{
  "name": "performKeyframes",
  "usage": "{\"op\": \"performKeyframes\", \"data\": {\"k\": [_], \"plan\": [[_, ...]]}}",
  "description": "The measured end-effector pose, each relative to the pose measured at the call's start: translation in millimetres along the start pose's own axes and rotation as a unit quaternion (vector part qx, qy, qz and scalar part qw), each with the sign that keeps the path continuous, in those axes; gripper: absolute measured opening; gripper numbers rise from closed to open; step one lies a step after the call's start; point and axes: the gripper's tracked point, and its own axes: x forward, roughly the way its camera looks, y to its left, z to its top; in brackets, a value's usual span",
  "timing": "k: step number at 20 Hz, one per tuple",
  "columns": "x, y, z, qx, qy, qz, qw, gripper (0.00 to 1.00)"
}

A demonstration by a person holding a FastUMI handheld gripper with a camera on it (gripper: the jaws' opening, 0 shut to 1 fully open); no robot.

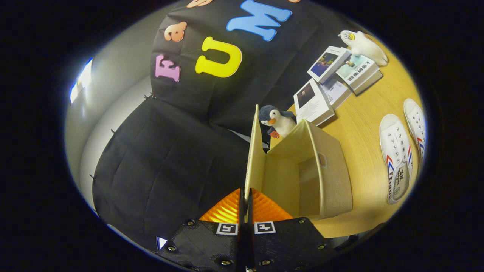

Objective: Open the storage box then place both shoes into the box .Put the left shoe in first, then the right shoe, with the right side of both shoes facing outward in a uniform manner.

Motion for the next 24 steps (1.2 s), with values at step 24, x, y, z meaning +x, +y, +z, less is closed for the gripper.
{"op": "performKeyframes", "data": {"k": [24], "plan": [[134,131,-79,-0.231,0.058,0.018,0.971,0.18]]}}
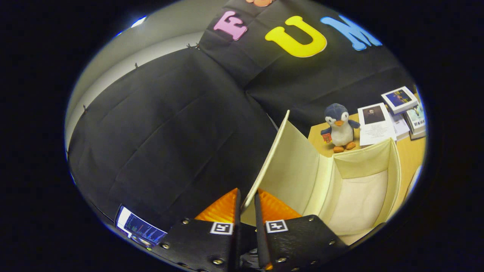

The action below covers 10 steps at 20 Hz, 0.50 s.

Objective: Open the storage box then place both shoes into the box .Put the left shoe in first, then the right shoe, with the right side of both shoes facing outward in a uniform manner.

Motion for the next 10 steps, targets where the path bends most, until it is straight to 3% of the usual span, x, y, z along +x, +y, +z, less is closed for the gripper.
{"op": "performKeyframes", "data": {"k": [3,5,10], "plan": [[2,-2,-1,-0.051,0.0,-0.013,0.999,0.86],[-3,-7,3,-0.061,-0.006,-0.019,0.998,0.97],[-27,-41,23,-0.069,-0.026,-0.056,0.996,0.97]]}}
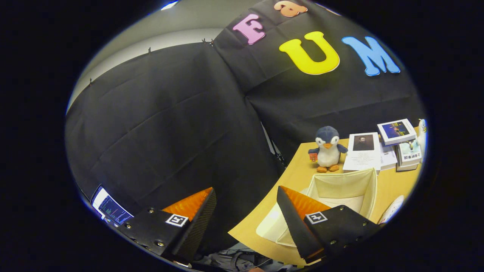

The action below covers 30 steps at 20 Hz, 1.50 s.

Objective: Open the storage box then place both shoes into the box .Put the left shoe in first, then the right shoe, with the right side of both shoes facing outward in a uniform manner.

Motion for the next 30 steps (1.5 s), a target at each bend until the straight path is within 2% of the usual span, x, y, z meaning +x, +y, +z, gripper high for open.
{"op": "performKeyframes", "data": {"k": [11,17,30], "plan": [[-63,-113,15,-0.054,-0.016,-0.129,0.99,0.97],[-97,-176,10,-0.074,-0.008,-0.198,0.977,0.97],[-154,-293,-43,-0.039,0.043,-0.287,0.956,0.98]]}}
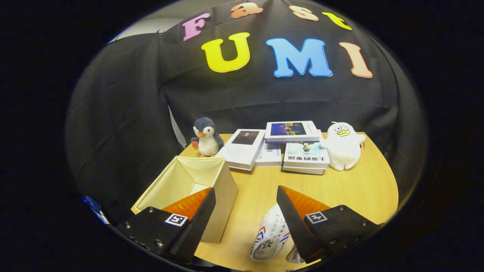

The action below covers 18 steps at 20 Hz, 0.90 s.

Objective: Open the storage box then place both shoes into the box .Put the left shoe in first, then the right shoe, with the right side of both shoes facing outward in a uniform manner.

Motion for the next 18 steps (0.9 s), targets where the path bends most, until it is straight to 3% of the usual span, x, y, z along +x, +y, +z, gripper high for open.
{"op": "performKeyframes", "data": {"k": [9,18], "plan": [[19,-50,-71,0.057,0.077,-0.017,0.995,0.98],[39,-70,-130,0.09,0.144,-0.019,0.985,0.95]]}}
